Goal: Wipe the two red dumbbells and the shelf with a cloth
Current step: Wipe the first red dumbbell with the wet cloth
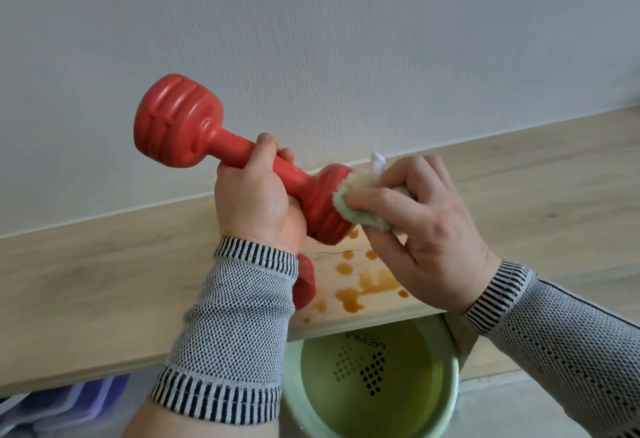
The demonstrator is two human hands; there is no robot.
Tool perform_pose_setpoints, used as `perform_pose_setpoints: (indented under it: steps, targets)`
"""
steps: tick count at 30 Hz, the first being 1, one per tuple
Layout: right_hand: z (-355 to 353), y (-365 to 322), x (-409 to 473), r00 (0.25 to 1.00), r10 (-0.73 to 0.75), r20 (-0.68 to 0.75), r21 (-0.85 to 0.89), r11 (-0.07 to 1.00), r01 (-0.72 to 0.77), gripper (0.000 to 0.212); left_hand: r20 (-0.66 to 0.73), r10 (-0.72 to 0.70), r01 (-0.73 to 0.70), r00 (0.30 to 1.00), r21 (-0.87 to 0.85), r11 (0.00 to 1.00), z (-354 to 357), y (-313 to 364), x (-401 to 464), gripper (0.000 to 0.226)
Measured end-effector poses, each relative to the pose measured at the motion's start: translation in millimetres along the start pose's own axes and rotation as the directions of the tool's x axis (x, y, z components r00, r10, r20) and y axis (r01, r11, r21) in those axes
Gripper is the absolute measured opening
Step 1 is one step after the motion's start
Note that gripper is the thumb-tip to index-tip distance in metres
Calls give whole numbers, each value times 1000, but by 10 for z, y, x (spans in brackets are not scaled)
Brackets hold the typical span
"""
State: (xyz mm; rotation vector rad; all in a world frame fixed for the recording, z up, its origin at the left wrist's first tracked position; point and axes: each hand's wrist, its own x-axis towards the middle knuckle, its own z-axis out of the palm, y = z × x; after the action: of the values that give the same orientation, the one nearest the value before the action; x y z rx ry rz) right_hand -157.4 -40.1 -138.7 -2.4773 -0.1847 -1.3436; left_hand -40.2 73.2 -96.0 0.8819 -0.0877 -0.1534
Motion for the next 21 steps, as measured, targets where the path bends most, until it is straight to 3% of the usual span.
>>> perform_pose_setpoints:
  steps: [4,11,14,21]
  targets:
    - [14,9,-13,1000,-9,-16,-34,999,8,23,-10,-28,28,1000,-5,1000,-14,-7,-4,9]
    - [84,-33,-77,996,-73,-44,-129,989,67,21,-26,-17,18,1000,40,999,25,-22,-41,12]
    - [47,50,-11,997,4,-71,-178,984,-16,22,-18,7,-6,1000,80,997,37,-39,-57,10]
    - [101,1,-59,999,-20,-38,-122,992,15,23,-25,7,-5,1000,100,995,16,-47,-31,14]
